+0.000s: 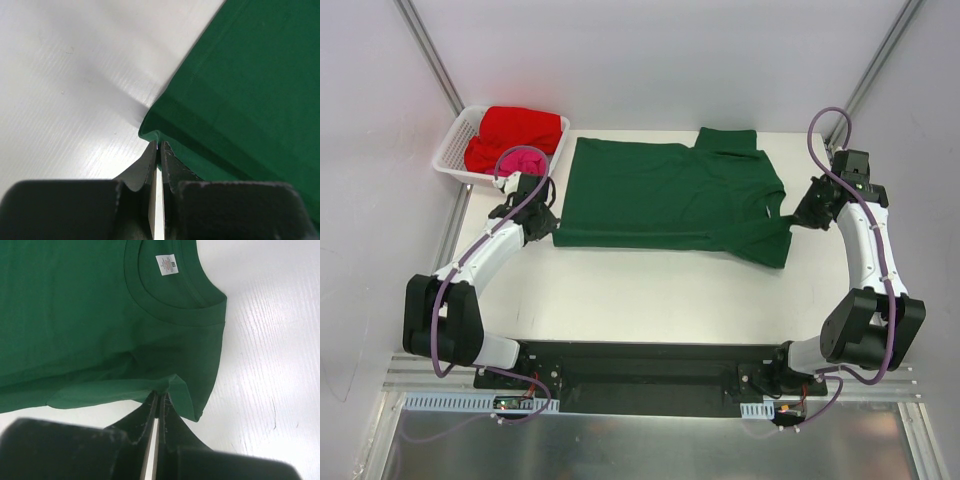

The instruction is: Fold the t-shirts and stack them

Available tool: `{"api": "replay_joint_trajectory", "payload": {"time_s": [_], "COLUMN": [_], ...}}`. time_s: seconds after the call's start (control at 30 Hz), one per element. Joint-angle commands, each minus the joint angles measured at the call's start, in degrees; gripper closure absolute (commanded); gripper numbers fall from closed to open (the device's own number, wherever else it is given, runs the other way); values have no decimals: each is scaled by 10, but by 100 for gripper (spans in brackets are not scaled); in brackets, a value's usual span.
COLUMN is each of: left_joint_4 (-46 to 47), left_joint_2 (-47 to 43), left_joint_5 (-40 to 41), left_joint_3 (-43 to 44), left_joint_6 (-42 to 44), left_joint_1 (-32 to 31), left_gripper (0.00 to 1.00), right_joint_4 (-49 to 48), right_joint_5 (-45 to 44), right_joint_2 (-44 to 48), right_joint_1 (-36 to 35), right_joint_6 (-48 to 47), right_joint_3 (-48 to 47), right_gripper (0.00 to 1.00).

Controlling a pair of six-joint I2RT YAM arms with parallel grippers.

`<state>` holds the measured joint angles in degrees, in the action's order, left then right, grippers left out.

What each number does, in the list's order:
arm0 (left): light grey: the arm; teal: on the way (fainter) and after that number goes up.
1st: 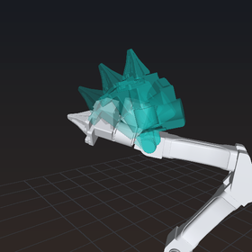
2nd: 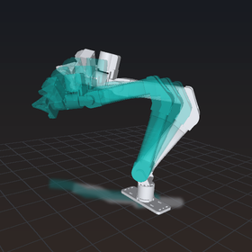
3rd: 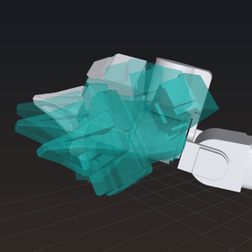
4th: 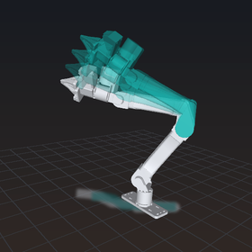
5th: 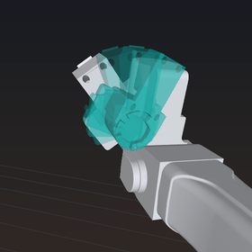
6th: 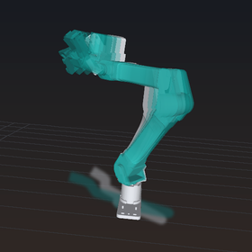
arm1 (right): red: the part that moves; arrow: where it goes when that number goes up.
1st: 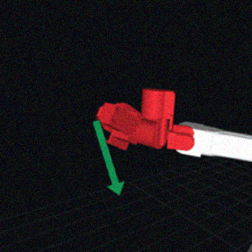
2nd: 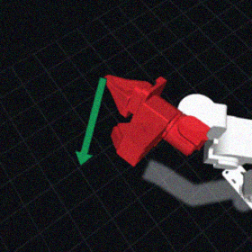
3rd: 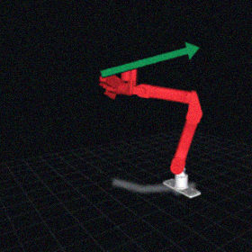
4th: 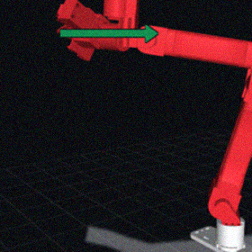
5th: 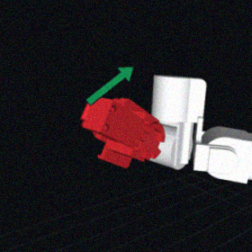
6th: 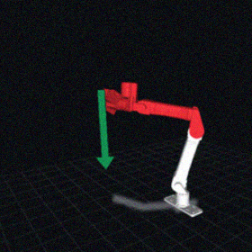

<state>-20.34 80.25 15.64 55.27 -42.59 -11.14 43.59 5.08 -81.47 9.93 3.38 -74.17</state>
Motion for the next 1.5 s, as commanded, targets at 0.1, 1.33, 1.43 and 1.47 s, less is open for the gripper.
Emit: {"api": "replay_joint_trajectory", "payload": {"time_s": [0.1,1.33,1.43,1.47], "left_joint_4": [8,12,11,11], "left_joint_2": [3,124,134,138], "left_joint_5": [18,26,26,28], "left_joint_3": [27,152,163,165], "left_joint_6": [22,91,95,97], "left_joint_1": [7,7,7,7], "left_gripper": [100,100,100,100], "right_joint_4": [-33,-54,-56,-57], "right_joint_5": [6,24,25,23], "right_joint_2": [8,-107,-117,-122], "right_joint_1": [6,5,5,5], "right_joint_6": [7,-44,-45,-45], "right_joint_3": [-4,-120,-128,-130], "right_gripper": [99,99,99,99]}}
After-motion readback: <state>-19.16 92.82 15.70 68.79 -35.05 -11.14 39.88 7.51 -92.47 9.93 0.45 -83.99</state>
